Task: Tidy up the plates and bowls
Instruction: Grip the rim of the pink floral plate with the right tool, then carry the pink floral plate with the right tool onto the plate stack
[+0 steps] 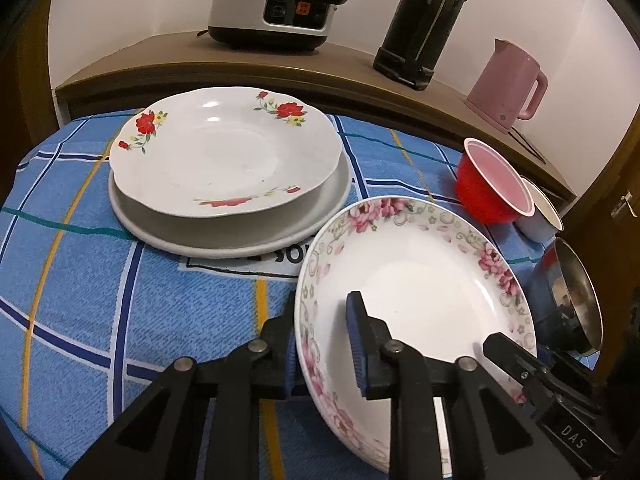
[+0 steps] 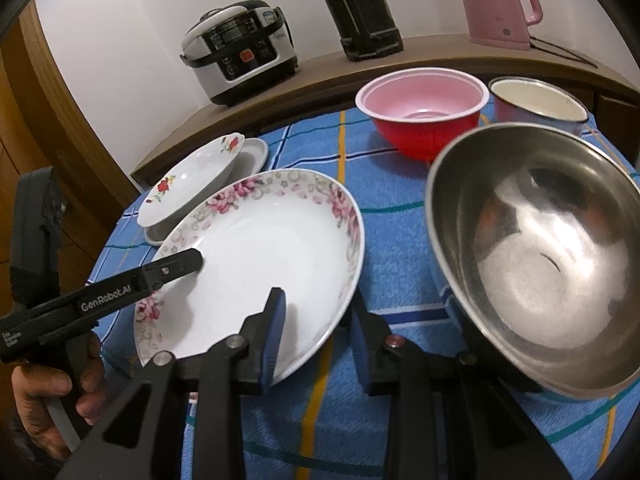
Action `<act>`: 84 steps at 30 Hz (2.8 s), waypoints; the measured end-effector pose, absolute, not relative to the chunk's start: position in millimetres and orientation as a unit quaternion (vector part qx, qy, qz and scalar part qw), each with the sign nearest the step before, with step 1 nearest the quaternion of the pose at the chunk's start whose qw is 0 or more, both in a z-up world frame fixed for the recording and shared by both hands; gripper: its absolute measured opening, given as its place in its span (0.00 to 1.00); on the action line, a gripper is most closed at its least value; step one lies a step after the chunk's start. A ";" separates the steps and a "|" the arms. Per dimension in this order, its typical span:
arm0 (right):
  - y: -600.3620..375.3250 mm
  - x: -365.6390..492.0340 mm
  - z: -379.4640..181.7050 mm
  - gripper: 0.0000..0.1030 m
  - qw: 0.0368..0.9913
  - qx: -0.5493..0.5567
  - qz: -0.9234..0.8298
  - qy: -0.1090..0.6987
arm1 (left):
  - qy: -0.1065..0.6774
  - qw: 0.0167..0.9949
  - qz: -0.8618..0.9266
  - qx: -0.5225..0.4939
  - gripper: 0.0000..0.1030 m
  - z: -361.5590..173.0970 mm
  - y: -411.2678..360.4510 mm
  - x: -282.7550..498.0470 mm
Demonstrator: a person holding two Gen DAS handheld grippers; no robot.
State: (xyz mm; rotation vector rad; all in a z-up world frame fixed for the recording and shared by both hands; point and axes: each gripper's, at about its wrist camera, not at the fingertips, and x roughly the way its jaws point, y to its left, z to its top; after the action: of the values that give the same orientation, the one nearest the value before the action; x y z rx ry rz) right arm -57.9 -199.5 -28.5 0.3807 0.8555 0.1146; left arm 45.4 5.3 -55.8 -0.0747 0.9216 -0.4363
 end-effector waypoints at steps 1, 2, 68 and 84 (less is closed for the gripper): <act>-198.7 -57.9 -28.3 0.31 0.892 0.180 0.054 0.412 | 0.440 0.873 -0.208 -0.034 0.23 -55.7 5.2 44.6; -197.9 -58.0 -28.1 0.31 0.893 0.176 0.054 0.411 | 0.440 0.873 -0.208 -0.033 0.23 -55.6 5.6 43.5; -129.2 85.1 4.3 0.26 0.906 0.151 0.116 0.377 | 0.389 0.905 -0.149 -0.088 0.23 -21.4 85.2 144.8; -122.9 110.2 -7.5 0.26 0.910 0.119 0.100 0.384 | 0.403 0.899 -0.142 -0.093 0.23 -36.6 84.5 165.0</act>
State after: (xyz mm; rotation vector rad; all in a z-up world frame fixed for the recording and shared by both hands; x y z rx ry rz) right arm 110.2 -122.9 -7.5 0.2461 0.7914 0.2070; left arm 165.0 84.5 -36.6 -0.1932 0.8347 -0.2934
